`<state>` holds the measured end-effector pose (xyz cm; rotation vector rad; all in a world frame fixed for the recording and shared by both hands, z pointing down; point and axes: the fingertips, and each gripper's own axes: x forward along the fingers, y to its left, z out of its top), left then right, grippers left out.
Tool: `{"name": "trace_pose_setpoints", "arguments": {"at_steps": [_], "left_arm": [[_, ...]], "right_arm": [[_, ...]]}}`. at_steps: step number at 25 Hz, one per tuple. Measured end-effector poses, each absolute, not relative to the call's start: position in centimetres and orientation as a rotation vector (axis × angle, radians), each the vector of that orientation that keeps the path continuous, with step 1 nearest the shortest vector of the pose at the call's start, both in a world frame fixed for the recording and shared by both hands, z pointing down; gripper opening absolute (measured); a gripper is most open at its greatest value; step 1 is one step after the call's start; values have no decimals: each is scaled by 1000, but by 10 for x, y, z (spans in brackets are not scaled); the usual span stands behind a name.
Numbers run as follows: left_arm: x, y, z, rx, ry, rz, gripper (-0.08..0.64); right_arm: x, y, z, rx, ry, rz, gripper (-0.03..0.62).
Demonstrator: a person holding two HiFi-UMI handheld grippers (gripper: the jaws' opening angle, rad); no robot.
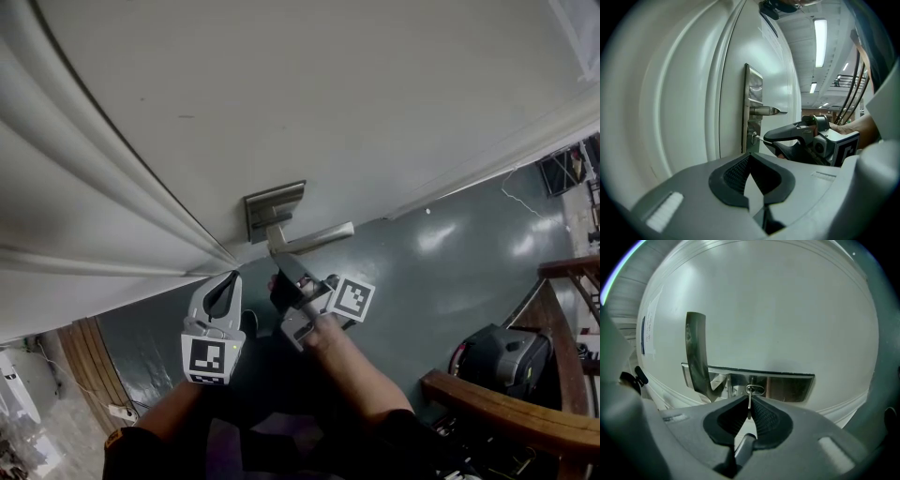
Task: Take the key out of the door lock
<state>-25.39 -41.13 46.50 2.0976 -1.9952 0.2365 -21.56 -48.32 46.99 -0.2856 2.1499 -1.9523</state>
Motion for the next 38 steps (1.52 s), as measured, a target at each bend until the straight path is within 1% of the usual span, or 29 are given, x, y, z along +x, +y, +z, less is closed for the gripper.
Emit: {"name": "trace_pose_setpoints", "arguments": {"at_steps": [17, 30, 38], "left_arm": [[-244, -397, 466, 2172, -1947, 203, 15], [-231, -374, 457, 2253, -1853, 150, 15], [-218, -362, 469, 2274, -1775, 142, 15]], "right_arm": [[-177, -445, 469, -357, 2117, -1925, 15], [-156, -409, 449, -448, 2179, -1787, 15], [-138, -392, 440, -546, 2264, -1693, 15]]}}
